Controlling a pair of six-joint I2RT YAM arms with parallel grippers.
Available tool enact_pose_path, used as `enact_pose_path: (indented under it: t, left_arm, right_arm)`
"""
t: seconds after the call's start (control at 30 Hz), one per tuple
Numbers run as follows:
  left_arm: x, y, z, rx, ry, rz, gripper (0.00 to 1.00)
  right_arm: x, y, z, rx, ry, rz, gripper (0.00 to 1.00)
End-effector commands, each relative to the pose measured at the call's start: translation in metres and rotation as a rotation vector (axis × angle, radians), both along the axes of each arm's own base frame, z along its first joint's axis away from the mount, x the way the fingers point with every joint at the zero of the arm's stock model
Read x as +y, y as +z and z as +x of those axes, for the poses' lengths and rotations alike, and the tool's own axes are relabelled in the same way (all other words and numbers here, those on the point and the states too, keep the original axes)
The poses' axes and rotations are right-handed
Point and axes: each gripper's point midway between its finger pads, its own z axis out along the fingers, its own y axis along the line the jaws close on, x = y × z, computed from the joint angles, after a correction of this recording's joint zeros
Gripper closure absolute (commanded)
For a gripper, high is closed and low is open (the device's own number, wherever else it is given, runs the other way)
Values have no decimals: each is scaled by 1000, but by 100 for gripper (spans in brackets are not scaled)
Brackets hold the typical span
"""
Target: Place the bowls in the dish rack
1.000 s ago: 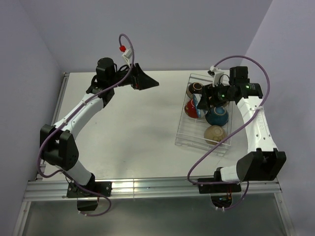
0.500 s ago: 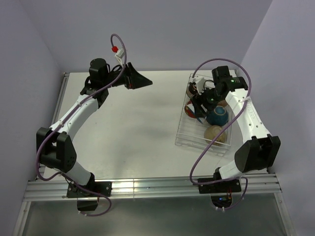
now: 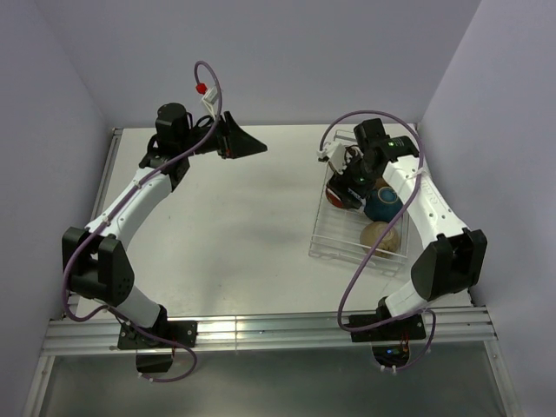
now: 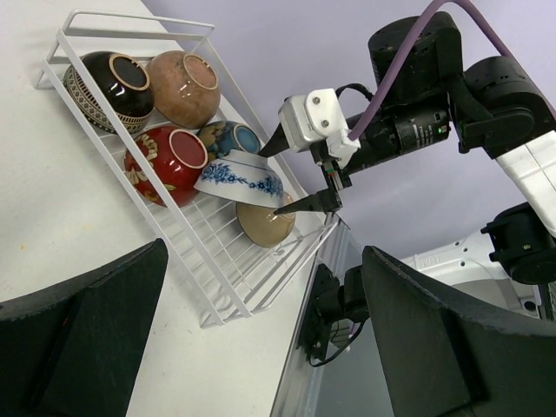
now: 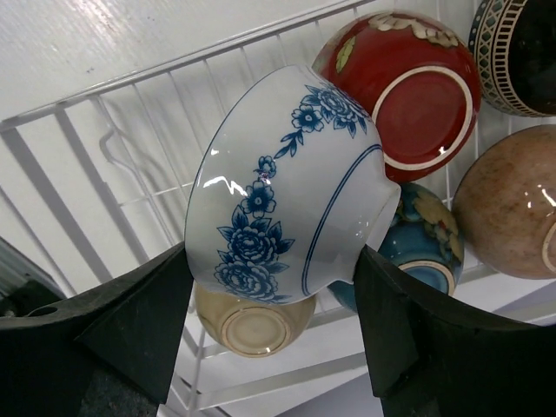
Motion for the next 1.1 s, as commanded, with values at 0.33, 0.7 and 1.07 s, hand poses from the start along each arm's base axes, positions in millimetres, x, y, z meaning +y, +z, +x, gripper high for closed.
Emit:
enact_pose_path:
  t: [0.33,0.7,1.07]
  left_arm:
    - [7,25,-10,-77,-10,-6,0]
    - [10,24,-7,-81,11,0,1]
    - [13,24,-9,-91,19,8,1]
  right_arm:
    - [15,-30,3,-18,81,-99,100]
    - [19,-52,-1,-76,102,-190,100]
    - [24,-59,-10,-76,133,-226,70]
